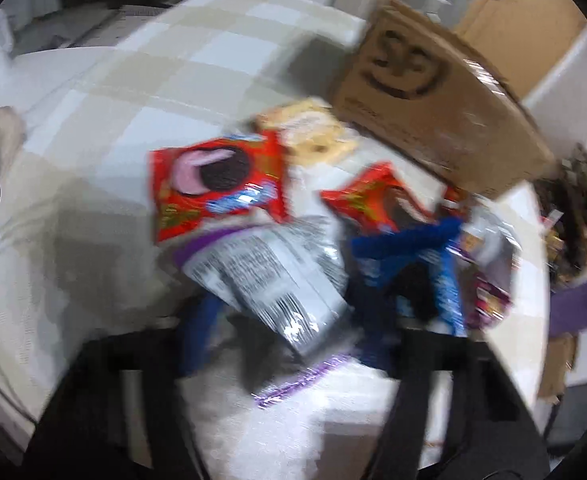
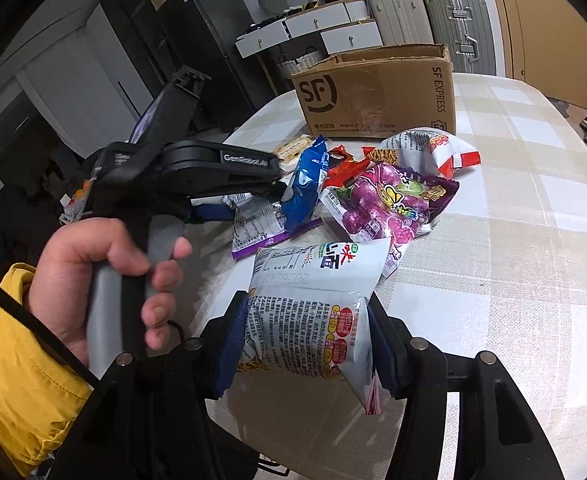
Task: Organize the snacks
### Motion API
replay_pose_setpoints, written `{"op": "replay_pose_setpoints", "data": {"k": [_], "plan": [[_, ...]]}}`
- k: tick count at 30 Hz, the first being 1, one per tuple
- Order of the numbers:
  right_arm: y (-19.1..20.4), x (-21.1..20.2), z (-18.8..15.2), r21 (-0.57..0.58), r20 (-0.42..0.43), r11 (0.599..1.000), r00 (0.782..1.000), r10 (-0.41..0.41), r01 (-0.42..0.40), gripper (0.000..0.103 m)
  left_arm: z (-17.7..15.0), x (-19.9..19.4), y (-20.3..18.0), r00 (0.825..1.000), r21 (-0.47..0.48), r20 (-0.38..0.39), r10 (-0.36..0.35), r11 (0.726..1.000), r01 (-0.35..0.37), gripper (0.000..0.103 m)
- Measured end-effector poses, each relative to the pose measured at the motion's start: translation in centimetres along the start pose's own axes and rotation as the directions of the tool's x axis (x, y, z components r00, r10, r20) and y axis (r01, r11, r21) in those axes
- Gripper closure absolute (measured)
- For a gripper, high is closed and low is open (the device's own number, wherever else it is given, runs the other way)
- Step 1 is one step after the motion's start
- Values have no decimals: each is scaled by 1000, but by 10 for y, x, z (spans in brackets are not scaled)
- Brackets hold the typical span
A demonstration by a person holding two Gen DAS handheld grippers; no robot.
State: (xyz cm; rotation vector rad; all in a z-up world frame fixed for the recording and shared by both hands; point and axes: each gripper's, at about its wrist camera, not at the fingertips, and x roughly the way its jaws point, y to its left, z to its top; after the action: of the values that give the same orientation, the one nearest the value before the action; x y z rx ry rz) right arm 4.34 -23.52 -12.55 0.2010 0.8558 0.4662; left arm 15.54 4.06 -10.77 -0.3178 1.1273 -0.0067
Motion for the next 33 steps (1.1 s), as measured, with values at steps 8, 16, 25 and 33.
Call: {"op": "replay_pose_setpoints", "data": {"k": [8, 16, 25, 33], "plan": [[-2, 2, 1, 6, -5, 1000, 1000, -6, 6, 47, -16, -15, 7, 995, 73, 28, -93, 993, 91, 70], [-3, 5, 0, 9, -10, 1000, 1000, -18, 19, 47, -39, -29, 26, 991, 103, 28, -130, 987, 126, 73], [-2, 2, -1, 3, 7, 1000, 1000, -30, 30, 47, -70, -57, 37, 986, 153, 71, -151, 978, 139, 74], [4, -23, -2, -13, 117, 999, 992, -43, 45, 47, -91, -101, 27, 967, 225, 163, -198, 961, 159, 74]]}}
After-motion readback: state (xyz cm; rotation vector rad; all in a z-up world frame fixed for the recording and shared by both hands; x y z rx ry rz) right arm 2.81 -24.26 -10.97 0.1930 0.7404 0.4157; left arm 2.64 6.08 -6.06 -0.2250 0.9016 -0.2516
